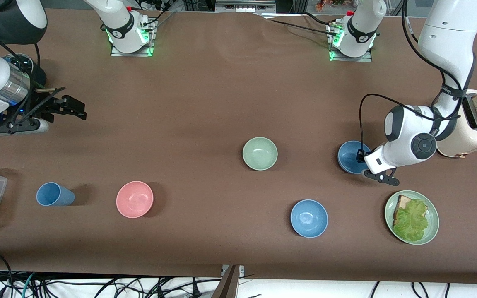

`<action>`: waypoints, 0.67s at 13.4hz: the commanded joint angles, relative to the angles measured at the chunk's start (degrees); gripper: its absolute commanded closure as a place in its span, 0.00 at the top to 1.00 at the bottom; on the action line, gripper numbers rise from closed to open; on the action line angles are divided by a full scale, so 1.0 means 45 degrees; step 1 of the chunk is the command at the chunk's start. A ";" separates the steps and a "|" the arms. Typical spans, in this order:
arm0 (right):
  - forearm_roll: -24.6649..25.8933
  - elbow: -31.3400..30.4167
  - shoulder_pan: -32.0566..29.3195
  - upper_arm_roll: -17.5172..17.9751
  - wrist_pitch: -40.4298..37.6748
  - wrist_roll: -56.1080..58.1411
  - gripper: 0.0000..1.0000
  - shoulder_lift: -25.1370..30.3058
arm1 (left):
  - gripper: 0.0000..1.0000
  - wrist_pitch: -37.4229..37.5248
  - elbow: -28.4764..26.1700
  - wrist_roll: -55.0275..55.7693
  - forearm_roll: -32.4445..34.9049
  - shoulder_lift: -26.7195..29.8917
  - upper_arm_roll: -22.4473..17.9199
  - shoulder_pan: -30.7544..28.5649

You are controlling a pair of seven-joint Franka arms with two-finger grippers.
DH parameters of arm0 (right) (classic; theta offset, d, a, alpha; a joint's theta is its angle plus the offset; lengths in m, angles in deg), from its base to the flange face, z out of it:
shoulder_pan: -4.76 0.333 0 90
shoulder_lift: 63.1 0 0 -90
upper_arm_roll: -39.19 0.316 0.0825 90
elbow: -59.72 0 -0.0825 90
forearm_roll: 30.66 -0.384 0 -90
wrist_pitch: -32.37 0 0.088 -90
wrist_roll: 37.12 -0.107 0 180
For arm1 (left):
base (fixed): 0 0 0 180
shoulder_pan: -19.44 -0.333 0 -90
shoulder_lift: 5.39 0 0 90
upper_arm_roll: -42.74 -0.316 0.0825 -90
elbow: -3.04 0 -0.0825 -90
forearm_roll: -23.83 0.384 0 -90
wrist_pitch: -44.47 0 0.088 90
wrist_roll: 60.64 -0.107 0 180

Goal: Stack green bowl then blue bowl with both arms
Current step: 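Grasp the rim of the blue bowl with the left gripper, then carry the blue bowl with the left gripper onto the green bowl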

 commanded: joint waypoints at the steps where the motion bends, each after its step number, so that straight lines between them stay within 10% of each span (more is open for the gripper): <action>1: 0.0163 0.1155 -0.0189 0.0205 -0.0119 0.0269 1.00 -0.0690 | 0.00 0.0051 0.0621 -0.0567 0.0233 -0.0023 -0.0010 -0.0029; 9: 0.0280 0.1196 -0.0345 0.0069 -0.0197 0.0366 1.00 -0.0652 | 0.00 0.1200 0.2573 0.0035 -0.0020 0.0114 0.0224 0.0906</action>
